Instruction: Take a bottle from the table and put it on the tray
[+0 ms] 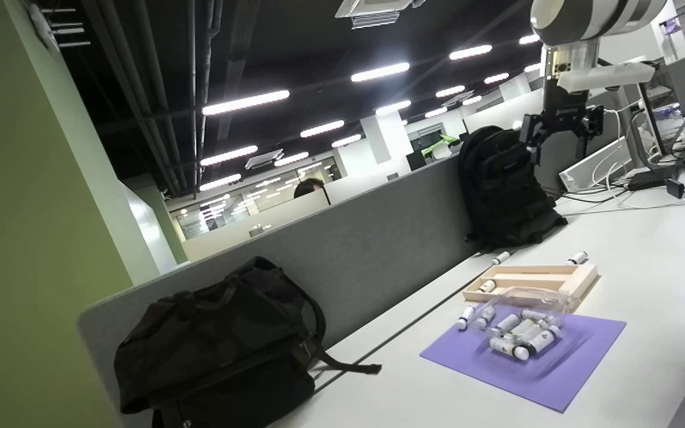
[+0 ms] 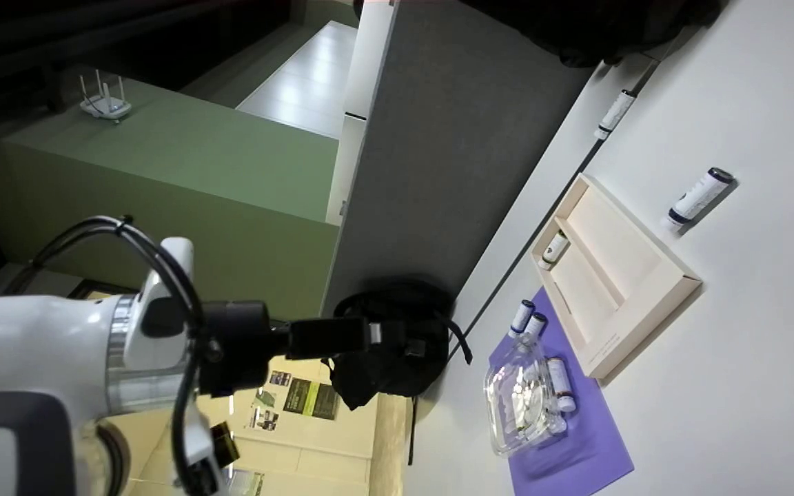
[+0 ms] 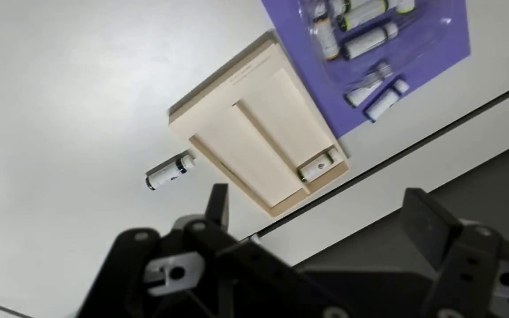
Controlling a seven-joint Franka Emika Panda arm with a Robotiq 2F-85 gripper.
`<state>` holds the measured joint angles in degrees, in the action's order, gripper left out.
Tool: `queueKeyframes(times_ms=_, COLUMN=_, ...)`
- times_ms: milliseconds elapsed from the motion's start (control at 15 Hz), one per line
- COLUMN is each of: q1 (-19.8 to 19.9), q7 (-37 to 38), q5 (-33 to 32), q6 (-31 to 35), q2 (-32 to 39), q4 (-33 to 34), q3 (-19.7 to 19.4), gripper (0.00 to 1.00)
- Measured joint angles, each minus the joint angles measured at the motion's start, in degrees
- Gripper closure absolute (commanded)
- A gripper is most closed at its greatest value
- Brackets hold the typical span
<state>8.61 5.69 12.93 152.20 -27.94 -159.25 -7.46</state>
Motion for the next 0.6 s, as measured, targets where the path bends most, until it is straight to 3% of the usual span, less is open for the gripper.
queueKeyframes(times_ms=267, q1=1.53, q7=1.62, q5=1.83, q6=8.23, q2=13.18, q4=4.27, q3=-1.94, gripper=0.00)
queueKeyframes(times_ms=600, q1=1.53, q7=2.41, q5=1.89, q6=8.69, q2=15.45, q4=6.06, q3=-2.01, gripper=0.00)
